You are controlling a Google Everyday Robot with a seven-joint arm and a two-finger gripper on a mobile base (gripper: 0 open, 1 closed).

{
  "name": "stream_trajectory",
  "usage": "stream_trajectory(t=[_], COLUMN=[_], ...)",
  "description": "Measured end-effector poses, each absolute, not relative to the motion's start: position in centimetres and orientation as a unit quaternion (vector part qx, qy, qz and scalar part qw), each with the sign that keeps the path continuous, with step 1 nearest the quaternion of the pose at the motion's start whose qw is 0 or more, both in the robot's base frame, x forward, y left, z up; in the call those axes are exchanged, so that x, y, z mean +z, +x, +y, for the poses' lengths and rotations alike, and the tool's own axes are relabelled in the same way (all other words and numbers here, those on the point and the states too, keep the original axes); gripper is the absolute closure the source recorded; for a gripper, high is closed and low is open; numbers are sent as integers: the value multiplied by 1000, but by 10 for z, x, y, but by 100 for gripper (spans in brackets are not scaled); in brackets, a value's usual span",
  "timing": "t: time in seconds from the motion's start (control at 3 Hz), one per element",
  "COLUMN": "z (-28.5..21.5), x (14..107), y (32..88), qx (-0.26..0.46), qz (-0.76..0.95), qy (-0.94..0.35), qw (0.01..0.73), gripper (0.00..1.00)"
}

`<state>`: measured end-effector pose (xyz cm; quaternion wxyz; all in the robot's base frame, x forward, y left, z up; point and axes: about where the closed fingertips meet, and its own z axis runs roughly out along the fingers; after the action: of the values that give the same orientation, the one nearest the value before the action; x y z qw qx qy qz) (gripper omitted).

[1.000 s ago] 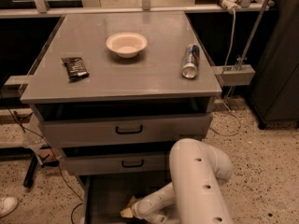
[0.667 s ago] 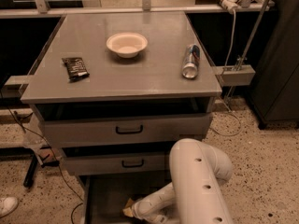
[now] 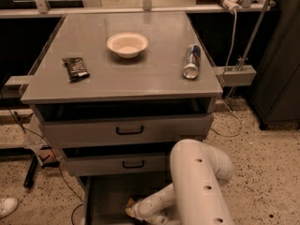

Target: Pick sponge from bottom drawer and place on counter

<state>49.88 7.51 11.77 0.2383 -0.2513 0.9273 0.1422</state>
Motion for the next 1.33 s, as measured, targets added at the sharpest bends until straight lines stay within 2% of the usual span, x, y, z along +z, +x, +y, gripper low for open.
stream_trajectory(t=[0.33,1.33], z=[75,74], x=[118,172], y=[499,512], qx=[142,173], qz=[927,922], qy=[-251,-197], qw=[238,285], gripper=[100,100])
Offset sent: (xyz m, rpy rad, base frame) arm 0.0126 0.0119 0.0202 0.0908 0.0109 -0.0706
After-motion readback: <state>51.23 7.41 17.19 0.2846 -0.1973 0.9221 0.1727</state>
